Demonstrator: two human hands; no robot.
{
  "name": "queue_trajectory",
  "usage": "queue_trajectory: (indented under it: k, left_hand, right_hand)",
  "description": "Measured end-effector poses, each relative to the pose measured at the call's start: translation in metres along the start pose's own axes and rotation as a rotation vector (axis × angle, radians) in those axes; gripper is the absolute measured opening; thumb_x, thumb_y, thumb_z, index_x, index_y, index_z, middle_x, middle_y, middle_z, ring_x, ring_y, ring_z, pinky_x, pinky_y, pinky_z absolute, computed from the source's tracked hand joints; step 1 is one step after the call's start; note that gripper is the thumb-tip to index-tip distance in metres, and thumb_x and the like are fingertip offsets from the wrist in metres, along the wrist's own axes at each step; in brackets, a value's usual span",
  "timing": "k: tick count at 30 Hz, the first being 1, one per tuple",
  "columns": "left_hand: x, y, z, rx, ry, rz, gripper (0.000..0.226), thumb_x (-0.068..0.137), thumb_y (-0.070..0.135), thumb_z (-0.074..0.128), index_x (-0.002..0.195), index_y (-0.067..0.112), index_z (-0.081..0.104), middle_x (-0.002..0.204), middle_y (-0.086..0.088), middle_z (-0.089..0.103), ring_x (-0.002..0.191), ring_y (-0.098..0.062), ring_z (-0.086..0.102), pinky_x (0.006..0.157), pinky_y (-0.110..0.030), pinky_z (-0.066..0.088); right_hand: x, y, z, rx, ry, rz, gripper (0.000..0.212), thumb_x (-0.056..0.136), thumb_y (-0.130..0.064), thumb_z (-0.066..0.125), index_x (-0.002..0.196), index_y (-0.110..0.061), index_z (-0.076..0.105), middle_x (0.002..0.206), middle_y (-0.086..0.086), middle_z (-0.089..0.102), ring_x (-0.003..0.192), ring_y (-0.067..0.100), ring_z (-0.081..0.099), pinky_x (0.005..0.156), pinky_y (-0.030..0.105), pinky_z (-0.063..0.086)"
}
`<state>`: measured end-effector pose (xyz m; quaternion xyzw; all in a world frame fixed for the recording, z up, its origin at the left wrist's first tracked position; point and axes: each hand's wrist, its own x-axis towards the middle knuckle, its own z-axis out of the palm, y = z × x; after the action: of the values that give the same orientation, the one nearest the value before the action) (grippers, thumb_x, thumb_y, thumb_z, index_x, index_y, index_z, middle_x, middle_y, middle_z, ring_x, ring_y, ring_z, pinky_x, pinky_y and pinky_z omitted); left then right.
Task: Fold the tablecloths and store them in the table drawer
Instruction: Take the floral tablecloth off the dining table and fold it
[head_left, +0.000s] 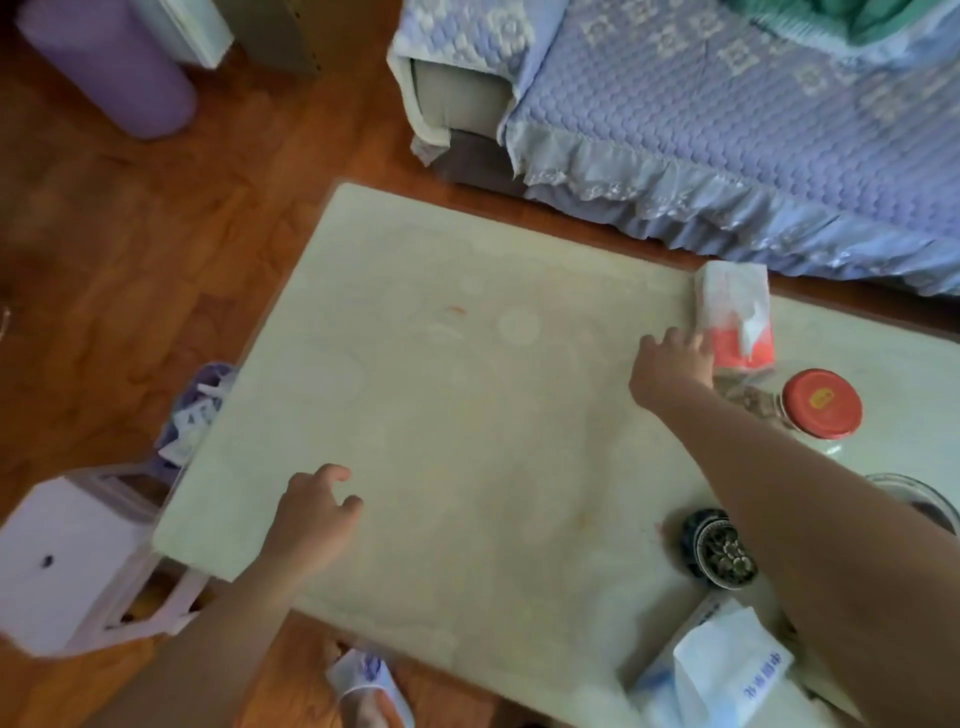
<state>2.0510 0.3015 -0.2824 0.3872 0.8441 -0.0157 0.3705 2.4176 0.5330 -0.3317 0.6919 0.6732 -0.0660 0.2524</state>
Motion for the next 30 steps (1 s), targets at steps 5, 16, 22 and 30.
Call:
queue_trajectory:
  k: [5, 16, 22, 30]
  left_hand:
    - [-0.055, -0.04, -0.033, -0.099, -0.01, -0.008, 0.027, 0.097, 0.021, 0.054, 0.122, 0.019, 0.064, 0.124, -0.004, 0.065, 0.11, -0.02, 0.061, 0.087, -0.028, 0.044]
    - [-0.24, -0.332, -0.201, -0.664, 0.255, -0.094, 0.014, 0.1, 0.013, 0.055, 0.094, 0.019, 0.066, 0.094, 0.007, 0.066, 0.081, -0.013, 0.062, 0.064, -0.023, 0.049]
    - [-0.351, -0.578, -0.289, -0.761, 0.484, -0.309, 0.017, 0.1, 0.015, 0.056, 0.096, 0.018, 0.072, 0.079, 0.002, 0.068, 0.066, -0.014, 0.061, 0.056, -0.024, 0.044]
    - [-0.434, -0.746, -0.387, -1.002, 0.804, -0.41, 0.018, 0.104, 0.025, 0.053, 0.099, 0.027, 0.07, 0.091, 0.0, 0.07, 0.079, -0.021, 0.066, 0.066, -0.033, 0.051]
  right_hand:
    - [-0.129, -0.096, -0.037, 0.345, -0.159, -0.225, 0.046, 0.095, -0.023, 0.049, 0.14, -0.016, 0.046, 0.141, 0.013, 0.044, 0.132, 0.035, 0.041, 0.105, 0.044, 0.043]
    - [-0.479, -0.399, -0.188, 0.61, -0.201, -0.686, 0.032, 0.099, -0.021, 0.05, 0.127, -0.01, 0.062, 0.131, 0.01, 0.061, 0.123, 0.029, 0.056, 0.094, 0.028, 0.041]
    - [-0.649, -0.563, -0.214, 0.669, -0.256, -0.866, 0.017, 0.09, -0.026, 0.057, 0.103, -0.02, 0.066, 0.107, 0.005, 0.068, 0.096, 0.024, 0.065, 0.085, 0.036, 0.052]
    - [-0.787, -0.751, -0.28, 0.718, -0.255, -1.027, 0.028, 0.098, -0.016, 0.058, 0.123, -0.007, 0.066, 0.113, 0.004, 0.065, 0.105, 0.022, 0.062, 0.092, 0.037, 0.051]
